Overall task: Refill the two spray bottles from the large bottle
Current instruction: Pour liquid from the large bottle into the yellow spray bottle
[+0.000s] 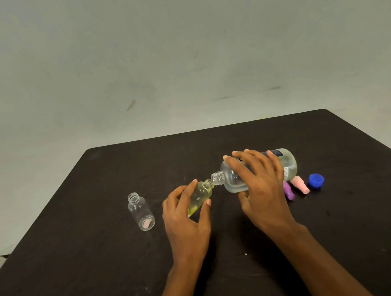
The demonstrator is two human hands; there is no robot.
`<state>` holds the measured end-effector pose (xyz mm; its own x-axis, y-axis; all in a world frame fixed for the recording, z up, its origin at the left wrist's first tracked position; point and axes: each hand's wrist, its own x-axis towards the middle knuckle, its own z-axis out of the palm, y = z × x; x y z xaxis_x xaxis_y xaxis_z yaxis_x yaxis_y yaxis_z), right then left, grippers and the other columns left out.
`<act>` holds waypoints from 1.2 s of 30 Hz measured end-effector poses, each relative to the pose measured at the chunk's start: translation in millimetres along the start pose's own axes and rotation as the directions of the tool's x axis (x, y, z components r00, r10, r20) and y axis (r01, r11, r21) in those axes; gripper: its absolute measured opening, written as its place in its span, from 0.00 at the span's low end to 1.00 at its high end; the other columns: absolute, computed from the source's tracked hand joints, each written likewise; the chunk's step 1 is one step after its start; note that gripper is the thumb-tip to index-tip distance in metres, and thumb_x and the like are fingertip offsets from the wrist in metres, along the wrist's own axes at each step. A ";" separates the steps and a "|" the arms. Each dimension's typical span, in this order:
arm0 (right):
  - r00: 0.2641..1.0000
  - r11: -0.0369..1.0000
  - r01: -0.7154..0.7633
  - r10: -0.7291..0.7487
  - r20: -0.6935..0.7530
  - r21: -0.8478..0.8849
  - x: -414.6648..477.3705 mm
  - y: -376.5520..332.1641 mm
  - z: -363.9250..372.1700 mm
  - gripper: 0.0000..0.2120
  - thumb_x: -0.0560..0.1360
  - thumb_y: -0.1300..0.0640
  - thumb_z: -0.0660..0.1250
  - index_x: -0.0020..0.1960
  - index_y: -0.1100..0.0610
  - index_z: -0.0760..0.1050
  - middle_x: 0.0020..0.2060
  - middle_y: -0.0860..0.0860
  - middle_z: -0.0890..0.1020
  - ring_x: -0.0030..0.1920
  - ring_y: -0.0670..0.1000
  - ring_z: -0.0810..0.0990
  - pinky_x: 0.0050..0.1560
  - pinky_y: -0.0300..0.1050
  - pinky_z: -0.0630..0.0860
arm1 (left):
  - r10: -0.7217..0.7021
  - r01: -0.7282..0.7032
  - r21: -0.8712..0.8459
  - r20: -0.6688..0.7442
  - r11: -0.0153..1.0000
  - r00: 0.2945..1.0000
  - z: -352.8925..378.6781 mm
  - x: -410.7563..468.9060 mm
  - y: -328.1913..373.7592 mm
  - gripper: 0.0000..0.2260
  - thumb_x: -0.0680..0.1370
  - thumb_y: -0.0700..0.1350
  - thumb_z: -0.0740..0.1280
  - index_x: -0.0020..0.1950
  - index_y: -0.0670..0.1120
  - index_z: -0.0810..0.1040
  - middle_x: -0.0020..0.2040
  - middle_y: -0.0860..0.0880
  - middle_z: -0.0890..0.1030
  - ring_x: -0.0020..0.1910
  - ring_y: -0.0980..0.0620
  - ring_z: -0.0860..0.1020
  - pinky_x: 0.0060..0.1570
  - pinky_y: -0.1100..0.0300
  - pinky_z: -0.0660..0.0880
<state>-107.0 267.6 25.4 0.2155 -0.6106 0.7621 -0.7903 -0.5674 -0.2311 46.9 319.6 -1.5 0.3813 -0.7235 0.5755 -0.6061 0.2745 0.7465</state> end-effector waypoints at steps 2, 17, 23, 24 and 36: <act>1.000 1.000 0.001 -0.001 -0.002 -0.002 0.1 -0.1 -0.3 0.41 0.57 0.71 0.76 0.67 0.51 0.70 0.62 0.52 0.77 0.67 0.53 0.69 0.74 0.50 0.50 | 0.003 -0.003 0.003 -0.001 1.000 1.000 0.1 -0.1 -0.2 0.22 0.70 0.40 0.75 0.63 0.51 0.79 0.55 0.54 0.76 0.58 0.60 0.70 0.56 0.54 0.74; 1.000 1.000 -0.005 0.004 0.011 0.003 -0.3 -0.6 -1.5 0.42 0.57 0.71 0.77 0.67 0.51 0.70 0.63 0.52 0.77 0.67 0.53 0.68 0.74 0.48 0.48 | 0.006 -0.006 0.000 -0.003 1.000 1.000 -0.3 -0.5 0.5 0.21 0.70 0.41 0.75 0.62 0.52 0.79 0.55 0.54 0.75 0.57 0.59 0.71 0.56 0.54 0.74; 1.000 1.000 -0.005 0.005 0.007 0.006 -0.6 -0.6 -1.4 0.42 0.57 0.71 0.76 0.67 0.50 0.69 0.63 0.52 0.77 0.67 0.53 0.68 0.74 0.48 0.49 | 0.005 -0.005 0.001 0.002 1.000 1.000 -0.5 -0.5 -0.9 0.21 0.70 0.42 0.75 0.62 0.52 0.78 0.55 0.54 0.75 0.57 0.58 0.71 0.56 0.52 0.74; 1.000 1.000 -0.006 0.006 0.003 0.007 -0.7 -0.8 -1.2 0.42 0.57 0.71 0.76 0.67 0.50 0.69 0.63 0.52 0.77 0.67 0.53 0.69 0.74 0.49 0.50 | 0.007 -0.007 0.000 0.001 1.000 1.000 -0.5 -0.4 -0.8 0.21 0.71 0.43 0.74 0.62 0.52 0.79 0.55 0.55 0.75 0.57 0.59 0.71 0.56 0.52 0.74; 1.000 1.000 -0.007 0.007 -0.001 0.004 -0.9 -0.4 -0.4 0.41 0.57 0.71 0.76 0.67 0.51 0.71 0.63 0.51 0.77 0.67 0.53 0.69 0.74 0.50 0.51 | 0.014 -0.014 -0.015 0.002 1.000 1.000 -0.8 0.0 -0.1 0.20 0.70 0.47 0.71 0.62 0.52 0.79 0.55 0.55 0.75 0.57 0.59 0.72 0.55 0.54 0.74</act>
<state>-107.1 268.6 25.0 0.2089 -0.6139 0.7613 -0.7896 -0.5652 -0.2391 47.5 320.1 -1.3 0.3716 -0.7208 0.5852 -0.6005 0.2941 0.7436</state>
